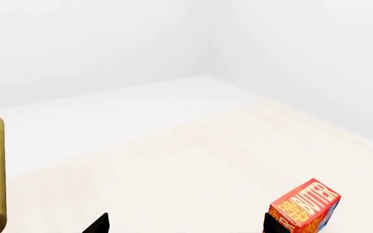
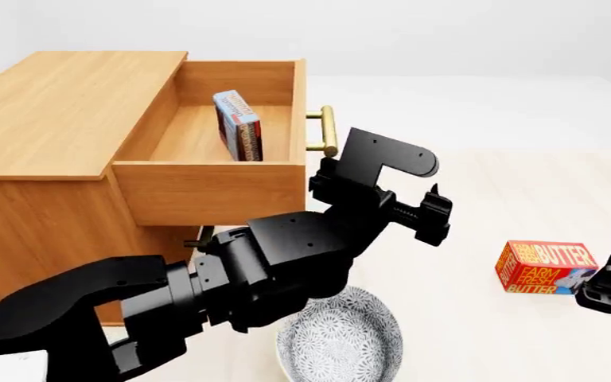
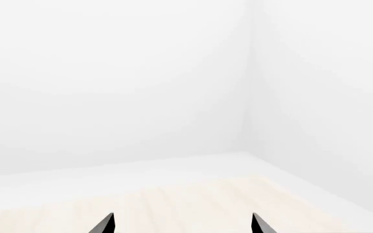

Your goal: Put the chocolate pudding in the top drawer of the cabinet and close it.

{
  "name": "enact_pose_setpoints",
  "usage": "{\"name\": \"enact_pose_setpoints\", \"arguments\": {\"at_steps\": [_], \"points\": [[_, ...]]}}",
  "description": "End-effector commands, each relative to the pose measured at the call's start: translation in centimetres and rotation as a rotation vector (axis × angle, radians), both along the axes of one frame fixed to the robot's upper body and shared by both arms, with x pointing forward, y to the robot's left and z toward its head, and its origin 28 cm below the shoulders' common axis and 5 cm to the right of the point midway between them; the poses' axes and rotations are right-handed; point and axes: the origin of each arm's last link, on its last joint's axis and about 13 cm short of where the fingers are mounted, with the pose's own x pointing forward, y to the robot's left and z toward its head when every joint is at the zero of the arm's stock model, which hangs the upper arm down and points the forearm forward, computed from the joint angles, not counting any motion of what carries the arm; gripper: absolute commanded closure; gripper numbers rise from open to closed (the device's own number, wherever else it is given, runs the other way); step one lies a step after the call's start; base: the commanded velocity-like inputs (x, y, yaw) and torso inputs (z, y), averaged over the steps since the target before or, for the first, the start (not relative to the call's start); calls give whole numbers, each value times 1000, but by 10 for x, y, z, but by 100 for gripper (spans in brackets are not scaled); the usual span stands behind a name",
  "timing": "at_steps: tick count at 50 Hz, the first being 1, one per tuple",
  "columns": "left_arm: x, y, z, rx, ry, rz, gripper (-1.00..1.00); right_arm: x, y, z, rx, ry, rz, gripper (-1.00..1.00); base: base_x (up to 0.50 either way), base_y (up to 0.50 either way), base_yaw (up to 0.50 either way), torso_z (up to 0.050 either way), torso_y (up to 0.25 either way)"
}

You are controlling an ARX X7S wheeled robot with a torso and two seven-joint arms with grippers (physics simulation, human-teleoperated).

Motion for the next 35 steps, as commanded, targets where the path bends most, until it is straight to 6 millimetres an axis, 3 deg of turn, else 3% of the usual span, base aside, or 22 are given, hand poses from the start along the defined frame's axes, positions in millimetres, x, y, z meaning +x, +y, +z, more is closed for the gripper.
{"name": "enact_pose_setpoints", "arguments": {"at_steps": [1, 11, 35], "points": [[1, 7, -1, 22, -9, 39, -100, 1, 1, -1, 4, -1, -2, -100, 0, 0, 0, 0, 0], [-1, 16, -2, 41, -23, 63, -100, 7, 5, -4, 10, 0, -3, -100, 0, 0, 0, 0, 0], [7, 43, -9, 40, -29, 134, -100, -2, -1, -4, 18, 0, -2, -100, 0, 0, 0, 0, 0]]}}
